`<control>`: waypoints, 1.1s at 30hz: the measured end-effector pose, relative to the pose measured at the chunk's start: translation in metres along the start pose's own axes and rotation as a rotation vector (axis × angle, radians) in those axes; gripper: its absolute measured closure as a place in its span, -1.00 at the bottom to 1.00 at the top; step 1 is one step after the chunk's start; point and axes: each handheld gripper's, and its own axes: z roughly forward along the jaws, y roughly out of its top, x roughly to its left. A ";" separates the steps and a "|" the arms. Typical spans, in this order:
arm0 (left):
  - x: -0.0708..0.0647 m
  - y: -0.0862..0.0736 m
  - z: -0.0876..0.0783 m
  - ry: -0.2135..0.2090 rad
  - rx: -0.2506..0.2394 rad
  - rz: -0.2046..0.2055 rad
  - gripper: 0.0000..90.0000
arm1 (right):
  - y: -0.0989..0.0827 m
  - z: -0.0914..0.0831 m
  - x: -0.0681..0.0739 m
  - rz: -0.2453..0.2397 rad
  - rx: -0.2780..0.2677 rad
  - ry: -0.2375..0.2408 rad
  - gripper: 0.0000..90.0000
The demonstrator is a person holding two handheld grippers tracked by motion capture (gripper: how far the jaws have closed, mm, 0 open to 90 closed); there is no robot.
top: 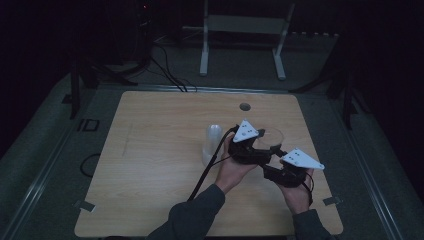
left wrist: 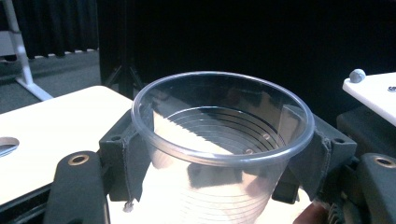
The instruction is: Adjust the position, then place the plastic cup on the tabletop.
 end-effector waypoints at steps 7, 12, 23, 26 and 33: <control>0.000 0.000 0.000 0.022 0.001 0.017 -0.37 | -0.001 -0.002 -0.001 0.000 0.001 -0.005 -0.32; -0.001 0.000 -0.001 0.038 -0.002 0.037 -0.36 | -0.002 -0.002 -0.002 0.004 0.001 -0.011 -0.36; 0.000 -0.002 -0.004 0.088 -0.005 0.066 -0.36 | -0.007 -0.003 -0.002 0.011 0.005 -0.022 -0.42; 0.001 -0.002 -0.005 0.103 -0.006 0.070 -0.36 | -0.007 -0.004 -0.003 0.011 0.005 -0.026 -0.43; 0.002 -0.002 -0.007 0.121 -0.010 0.069 -0.36 | -0.008 -0.006 -0.005 0.019 0.000 -0.037 -0.43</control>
